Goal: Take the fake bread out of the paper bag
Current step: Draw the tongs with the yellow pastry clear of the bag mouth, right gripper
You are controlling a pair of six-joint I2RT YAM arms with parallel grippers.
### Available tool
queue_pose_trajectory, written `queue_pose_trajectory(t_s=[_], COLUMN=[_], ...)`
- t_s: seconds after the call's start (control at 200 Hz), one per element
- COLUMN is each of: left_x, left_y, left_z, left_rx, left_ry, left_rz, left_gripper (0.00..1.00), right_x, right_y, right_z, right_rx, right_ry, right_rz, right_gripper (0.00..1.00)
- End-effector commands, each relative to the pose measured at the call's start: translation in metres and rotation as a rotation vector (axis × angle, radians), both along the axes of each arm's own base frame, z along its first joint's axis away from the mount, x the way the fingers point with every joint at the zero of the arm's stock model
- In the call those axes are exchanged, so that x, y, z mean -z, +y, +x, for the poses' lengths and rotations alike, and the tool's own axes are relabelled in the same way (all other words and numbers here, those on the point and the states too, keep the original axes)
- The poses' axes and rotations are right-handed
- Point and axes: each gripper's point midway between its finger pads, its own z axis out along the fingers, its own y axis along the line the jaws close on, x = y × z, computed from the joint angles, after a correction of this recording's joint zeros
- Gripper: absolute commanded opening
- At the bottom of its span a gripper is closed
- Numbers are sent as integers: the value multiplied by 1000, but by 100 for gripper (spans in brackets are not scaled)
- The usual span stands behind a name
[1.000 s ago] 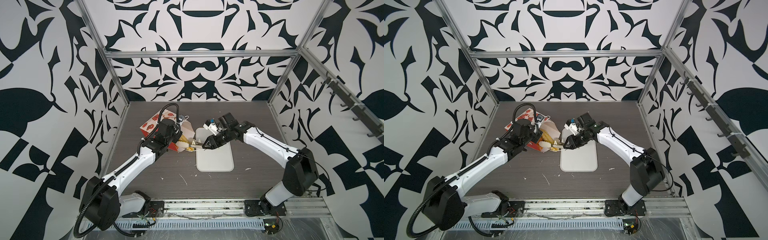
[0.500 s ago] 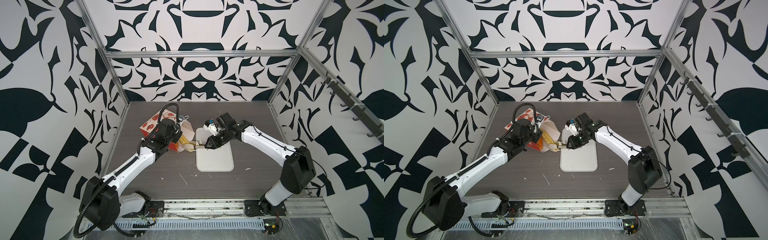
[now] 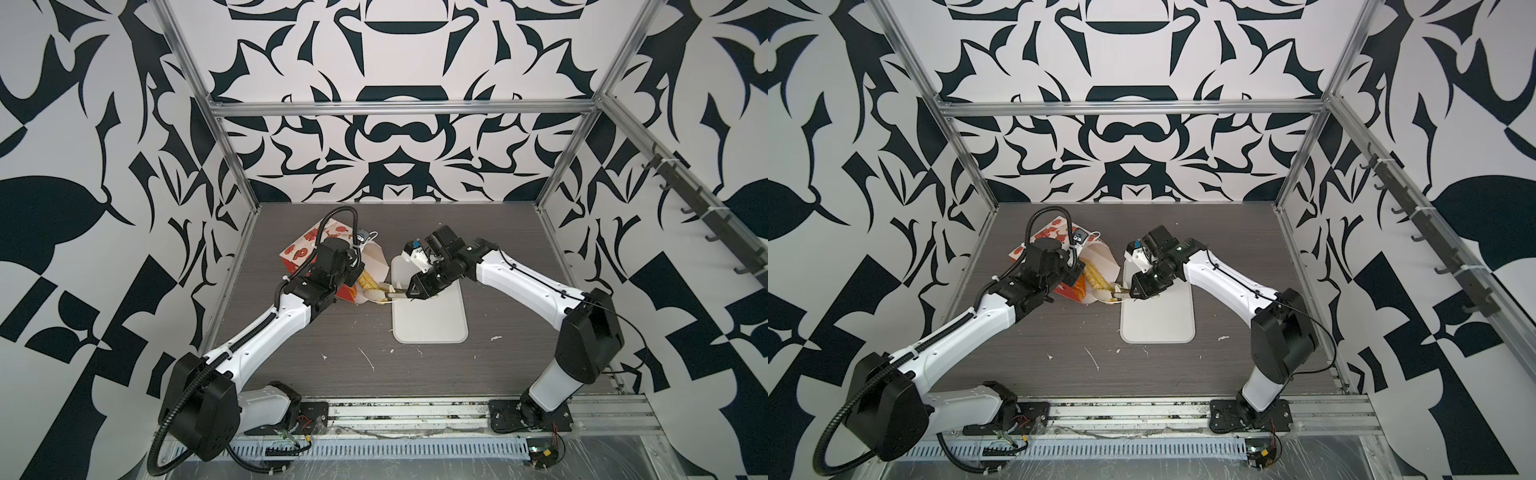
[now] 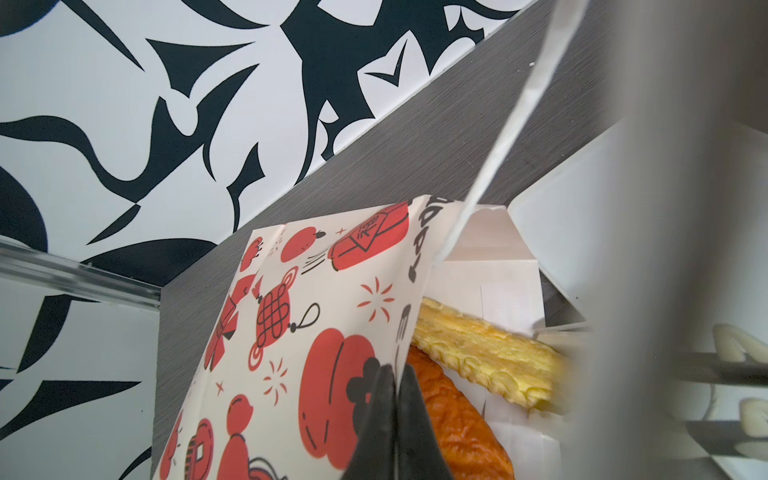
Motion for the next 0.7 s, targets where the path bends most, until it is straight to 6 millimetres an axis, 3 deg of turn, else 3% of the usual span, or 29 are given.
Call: queue_pose_trajectory(t_s=[0.0,0.245,0.55,0.605,0.695], left_x=[-17,-17,-17,-18,-17], left_y=[0,-2,-1,-1,-1], left_z=[2,3,2,3,3], left_rx=[-3,3,2,1,0], left_ry=[-46,-45,-47,-48,-47], left_rz=[-31,-31,-31,-30,-30], left_gripper=[0,0,0,0,0], right_x=[-25,-28,-11,-10,-12], right_y=[11,19,20,20,19], right_z=[7,9,10,10,12], right_rx=[-31,-46,-63,-65,-57], right_ry=[-80,-102,-112,-113,-122], right_rz=[31,22,-69,-73,-82], right_gripper=[35,35,35,31,14])
